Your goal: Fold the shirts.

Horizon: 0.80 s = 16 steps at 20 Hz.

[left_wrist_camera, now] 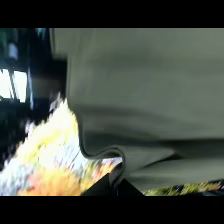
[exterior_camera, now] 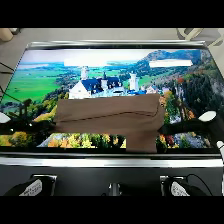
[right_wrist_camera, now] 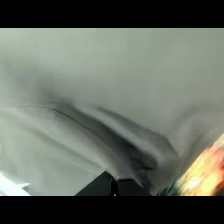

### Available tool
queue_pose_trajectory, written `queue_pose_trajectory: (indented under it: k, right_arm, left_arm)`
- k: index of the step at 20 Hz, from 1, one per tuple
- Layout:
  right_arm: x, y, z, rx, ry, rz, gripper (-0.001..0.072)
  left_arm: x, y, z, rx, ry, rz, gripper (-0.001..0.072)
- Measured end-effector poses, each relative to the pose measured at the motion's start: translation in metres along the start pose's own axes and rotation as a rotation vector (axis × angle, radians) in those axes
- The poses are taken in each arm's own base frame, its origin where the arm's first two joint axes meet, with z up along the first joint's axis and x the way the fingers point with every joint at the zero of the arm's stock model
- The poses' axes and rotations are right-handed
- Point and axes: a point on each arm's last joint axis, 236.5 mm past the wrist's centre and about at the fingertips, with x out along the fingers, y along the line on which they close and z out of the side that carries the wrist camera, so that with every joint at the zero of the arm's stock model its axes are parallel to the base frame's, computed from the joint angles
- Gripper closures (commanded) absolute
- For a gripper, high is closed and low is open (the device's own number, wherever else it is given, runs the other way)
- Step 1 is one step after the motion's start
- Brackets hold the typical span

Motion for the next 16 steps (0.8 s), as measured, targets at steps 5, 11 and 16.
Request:
queue_pose_trajectory:
  k: [5,11,16]
  right_arm:
    - [-0.028,-0.016,0.095,-0.031,-0.184,-0.047,0.0696]
    - [0.017,-0.055,0.191,-0.018,-0.241,-0.076,0.0694]
    - [0.05,-0.08,0.218,0.043,-0.243,-0.072,0.0383]
  left_arm:
    - [-0.015,-0.009,0.069,0.028,-0.138,0.011,0.0685]
    - [0.021,-0.004,0.139,0.002,-0.118,0.002,0.0685]
    - [0.061,0.007,0.157,-0.058,-0.056,-0.002,0.0238]
